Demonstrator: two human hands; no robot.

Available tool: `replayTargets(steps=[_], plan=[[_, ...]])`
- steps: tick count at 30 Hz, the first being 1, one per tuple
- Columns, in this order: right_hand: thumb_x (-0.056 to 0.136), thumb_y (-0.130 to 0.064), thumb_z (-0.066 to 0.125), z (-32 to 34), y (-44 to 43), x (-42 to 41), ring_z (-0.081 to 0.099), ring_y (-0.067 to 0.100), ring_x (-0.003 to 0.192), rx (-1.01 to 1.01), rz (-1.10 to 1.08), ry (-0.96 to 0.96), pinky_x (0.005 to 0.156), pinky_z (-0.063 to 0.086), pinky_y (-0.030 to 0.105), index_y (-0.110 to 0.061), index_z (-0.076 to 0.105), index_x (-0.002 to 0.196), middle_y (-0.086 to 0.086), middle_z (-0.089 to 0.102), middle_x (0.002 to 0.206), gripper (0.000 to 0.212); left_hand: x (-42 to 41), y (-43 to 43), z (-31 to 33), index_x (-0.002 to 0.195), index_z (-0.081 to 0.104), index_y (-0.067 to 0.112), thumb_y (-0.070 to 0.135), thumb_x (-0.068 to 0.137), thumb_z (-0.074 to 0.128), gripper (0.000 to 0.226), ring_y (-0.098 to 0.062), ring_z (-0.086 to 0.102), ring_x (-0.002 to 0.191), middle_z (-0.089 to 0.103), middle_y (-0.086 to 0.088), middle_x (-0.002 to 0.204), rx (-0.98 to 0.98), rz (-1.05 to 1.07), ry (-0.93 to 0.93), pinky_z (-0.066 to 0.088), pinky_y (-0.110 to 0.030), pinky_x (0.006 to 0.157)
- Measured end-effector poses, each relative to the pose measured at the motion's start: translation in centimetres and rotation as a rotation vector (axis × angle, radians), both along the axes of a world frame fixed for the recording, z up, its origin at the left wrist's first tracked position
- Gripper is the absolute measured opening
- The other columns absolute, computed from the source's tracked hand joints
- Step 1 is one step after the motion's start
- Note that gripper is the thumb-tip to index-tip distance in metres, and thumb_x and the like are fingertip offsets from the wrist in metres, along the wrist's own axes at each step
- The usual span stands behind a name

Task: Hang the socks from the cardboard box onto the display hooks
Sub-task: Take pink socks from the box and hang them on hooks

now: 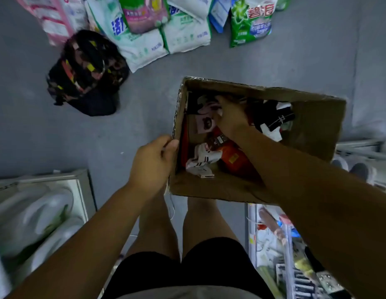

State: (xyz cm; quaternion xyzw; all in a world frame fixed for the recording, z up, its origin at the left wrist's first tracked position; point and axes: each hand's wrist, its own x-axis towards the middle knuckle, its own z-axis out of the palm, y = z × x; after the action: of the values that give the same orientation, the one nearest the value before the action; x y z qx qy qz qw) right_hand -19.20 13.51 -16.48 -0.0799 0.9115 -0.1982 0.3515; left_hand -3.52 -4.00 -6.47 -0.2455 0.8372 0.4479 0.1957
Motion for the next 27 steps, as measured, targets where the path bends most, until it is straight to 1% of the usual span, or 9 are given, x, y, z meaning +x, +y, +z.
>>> replayTargets(steps=[2,7,12,16,18,20,22,24,27], plan=[[0.097,-0.009,0.054,-1.5,-0.1,-0.5,0.046,0.033,0.135,0.052,0.035,0.039,0.11,0.039,0.042,-0.014,0.049,0.142,0.013,0.048,0.148,0.046,0.1,-0.4,-0.3,0.085,0.06,0.013,0.029,0.106,0.049,0.029,-0.003,0.048,0.057,0.049,0.009,0.06,0.006,-0.011,0.02,0.036,-0.019,0.056],[0.099,-0.013,0.051,-1.9,0.5,-0.3,0.057,0.035,0.118,0.036,0.03,0.17,0.104,0.043,0.041,-0.016,0.067,0.123,0.015,0.065,0.126,0.029,0.1,-0.5,-0.6,0.086,0.06,0.008,0.027,0.107,0.05,0.029,-0.007,0.045,0.054,0.048,0.008,0.06,0.002,-0.025,0.028,0.04,-0.03,0.057],[0.094,-0.028,0.068,-0.1,1.9,0.2,0.066,0.02,0.11,-0.185,-0.221,0.042,0.101,0.049,0.031,-0.014,0.074,0.117,0.007,0.072,0.119,0.027,0.2,-0.1,-0.7,0.087,0.06,0.005,0.026,0.106,0.052,0.031,-0.011,0.044,0.056,0.046,0.009,0.061,-0.042,-0.007,0.04,0.044,-0.035,0.059],[0.093,-0.022,0.07,2.6,3.9,1.8,0.065,0.01,0.103,-0.232,-0.261,0.114,0.1,0.05,0.026,-0.01,0.076,0.11,0.005,0.075,0.112,0.022,-0.1,0.1,-0.2,0.077,0.053,0.013,0.035,0.104,0.047,0.036,-0.021,0.051,0.064,0.05,0.003,0.064,-0.056,0.031,0.012,0.053,-0.045,0.066],[0.093,-0.019,0.068,4.3,4.6,3.1,0.062,0.005,0.098,-0.236,-0.27,0.141,0.096,0.049,0.021,-0.009,0.076,0.108,0.005,0.075,0.111,0.019,-0.4,0.4,0.3,0.081,0.06,0.008,0.034,0.103,0.048,0.037,-0.026,0.058,0.074,0.062,-0.007,0.076,-0.081,0.049,-0.008,0.054,-0.046,0.074],[0.095,-0.022,0.066,6.0,5.2,4.6,0.061,0.007,0.097,-0.218,-0.303,0.15,0.088,0.047,0.016,-0.009,0.075,0.106,0.004,0.074,0.109,0.019,-0.5,0.9,0.9,0.103,0.07,0.004,0.03,0.104,0.054,0.031,-0.028,0.063,0.087,0.067,-0.016,0.098,-0.19,0.067,0.008,0.052,-0.037,0.081],[0.098,-0.024,0.062,7.8,5.6,5.9,0.065,0.013,0.093,-0.218,-0.373,0.131,0.078,0.05,0.018,-0.011,0.072,0.106,0.002,0.073,0.103,0.018,-0.6,1.7,2.1,0.113,0.068,0.006,0.029,0.103,0.058,0.027,-0.021,0.062,0.086,0.065,-0.012,0.105,-0.249,0.116,0.093,0.047,-0.027,0.078],[0.1,-0.027,0.057,10.1,5.8,6.9,0.065,0.014,0.087,-0.236,-0.428,0.095,0.074,0.054,0.026,-0.015,0.067,0.106,-0.001,0.069,0.096,0.017,-0.6,2.4,3.3,0.112,0.068,0.009,0.028,0.101,0.062,0.023,-0.01,0.058,0.079,0.065,-0.006,0.1,-0.186,0.141,0.168,0.046,-0.018,0.073],[0.103,-0.031,0.053,13.6,6.2,7.9,0.065,0.012,0.094,-0.315,-0.489,-0.096,0.076,0.055,0.021,-0.017,0.06,0.11,-0.003,0.066,0.103,0.017,-0.7,3.7,4.3,0.124,0.064,0.012,0.024,0.098,0.067,0.029,0.005,0.057,0.086,0.066,0.002,0.111,0.026,0.084,0.143,0.044,-0.002,0.079]])
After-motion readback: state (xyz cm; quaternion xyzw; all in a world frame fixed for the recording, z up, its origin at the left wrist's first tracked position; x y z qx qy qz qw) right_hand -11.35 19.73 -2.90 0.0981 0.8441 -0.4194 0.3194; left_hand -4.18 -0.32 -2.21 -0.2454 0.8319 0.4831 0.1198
